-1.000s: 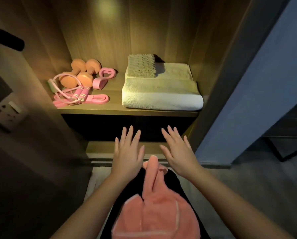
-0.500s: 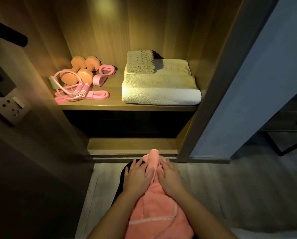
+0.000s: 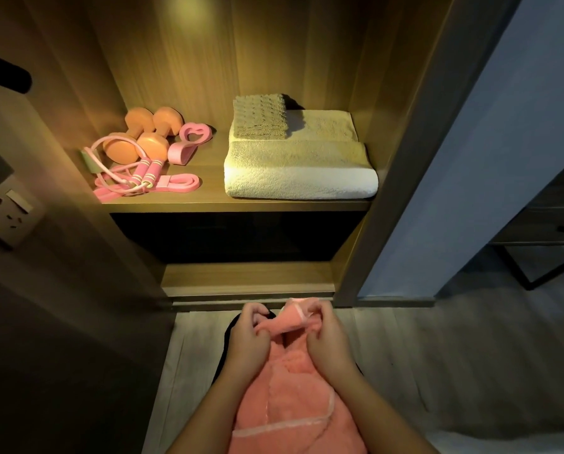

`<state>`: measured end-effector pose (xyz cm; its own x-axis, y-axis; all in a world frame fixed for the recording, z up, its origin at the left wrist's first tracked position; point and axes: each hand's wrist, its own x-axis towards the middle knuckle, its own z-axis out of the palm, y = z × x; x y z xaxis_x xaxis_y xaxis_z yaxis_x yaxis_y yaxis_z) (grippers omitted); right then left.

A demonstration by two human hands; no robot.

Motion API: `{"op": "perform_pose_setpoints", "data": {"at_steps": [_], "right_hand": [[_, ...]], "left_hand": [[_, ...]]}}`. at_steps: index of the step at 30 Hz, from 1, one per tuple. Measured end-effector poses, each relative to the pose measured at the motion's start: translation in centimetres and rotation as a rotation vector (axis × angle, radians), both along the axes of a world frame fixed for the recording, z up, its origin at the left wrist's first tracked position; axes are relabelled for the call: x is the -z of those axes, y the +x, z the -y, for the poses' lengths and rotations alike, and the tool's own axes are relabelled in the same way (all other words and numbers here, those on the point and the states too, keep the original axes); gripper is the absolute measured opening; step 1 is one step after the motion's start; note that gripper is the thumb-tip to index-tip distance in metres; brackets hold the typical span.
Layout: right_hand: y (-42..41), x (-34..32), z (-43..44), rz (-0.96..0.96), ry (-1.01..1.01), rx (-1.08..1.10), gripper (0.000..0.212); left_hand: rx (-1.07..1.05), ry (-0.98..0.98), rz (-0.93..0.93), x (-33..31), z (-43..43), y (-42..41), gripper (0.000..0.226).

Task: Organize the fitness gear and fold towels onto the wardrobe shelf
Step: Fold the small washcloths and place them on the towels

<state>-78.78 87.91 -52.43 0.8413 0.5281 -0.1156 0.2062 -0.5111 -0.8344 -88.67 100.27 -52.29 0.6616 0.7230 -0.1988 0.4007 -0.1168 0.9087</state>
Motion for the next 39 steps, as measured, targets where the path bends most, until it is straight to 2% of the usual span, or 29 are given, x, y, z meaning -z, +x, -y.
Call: {"op": "perform_pose_setpoints", "data": {"at_steps": [2,4,7,11,13,16,19,23,25,28,32,33,34,36,37,39], "right_hand": [[0.0,-0.2,0.1,-0.012,0.006,-0.016,0.05],[0.2,-0.2,0.2,0.046,-0.035,-0.054,0.045],[0.5,-0.2,0.6,0.093,-0.089,-0.046,0.039],[1.0,0.0,1.4,0.105,-0.139,0.036,0.029],[1.2,0.3,1.4,0.094,-0.192,0.05,0.03],[1.6,0.5,1.1,0.044,-0.235,0.108,0.014],[2.2,0.5,1.3,0.015,-0.263,0.136,0.036],[3.6,-0.1,1.5,0.044,-0.488,0.012,0.059],[4.0,-0.6,1.2,0.048,-0.568,-0.072,0.061],[4.5,-0.7,0.9,-0.017,-0.575,-0.152,0.046],[5.7,-1.0,1.2,-0.153,-0.524,-0.166,0.017],[6.0,-1.2,1.2,-0.2,-0.496,-0.149,0.011],[6.2,-1.4,1.2,-0.24,-0.464,-0.129,0.014],[6.7,-1.4,0.9,-0.285,-0.445,-0.086,0.036],[6.9,-1.3,0.7,-0.277,-0.475,-0.063,0.045],[7.2,-0.6,0.5,-0.219,-0.573,0.0,0.048]], "left_hand": [[0.066,0.016,-0.017,-0.2,0.1,0.1,0.04],[0.128,0.04,-0.017,-0.2,0.3,0.0,0.033],[0.108,0.069,-0.032,-0.2,0.2,-0.2,0.009],[0.014,0.061,0.006,0.2,-0.6,-0.9,0.009],[0.002,0.032,0.032,0.2,-0.9,-1.1,0.017],[-0.025,0.033,0.071,0.3,-1.1,-1.4,0.031],[-0.141,0.053,0.051,0.3,-1.3,-1.4,0.035],[-0.29,0.144,-0.025,0.0,-1.4,-1.4,0.034],[-0.354,0.178,-0.066,0.0,-1.6,-1.5,0.041],[-0.431,0.203,-0.186,0.1,-2.1,-2.0,0.045],[-0.337,0.347,-0.398,0.0,-2.7,-2.5,0.016],[-0.3,0.383,-0.465,0.1,-3.0,-2.7,0.015],[-0.261,0.405,-0.53,0.3,-3.2,-2.8,0.021],[-0.199,0.395,-0.61,0.5,-3.8,-3.0,0.032],[-0.18,0.372,-0.624,0.5,-4.2,-3.0,0.033],[-0.153,0.287,-0.628,0.3,-4.9,-2.8,0.028]]}}
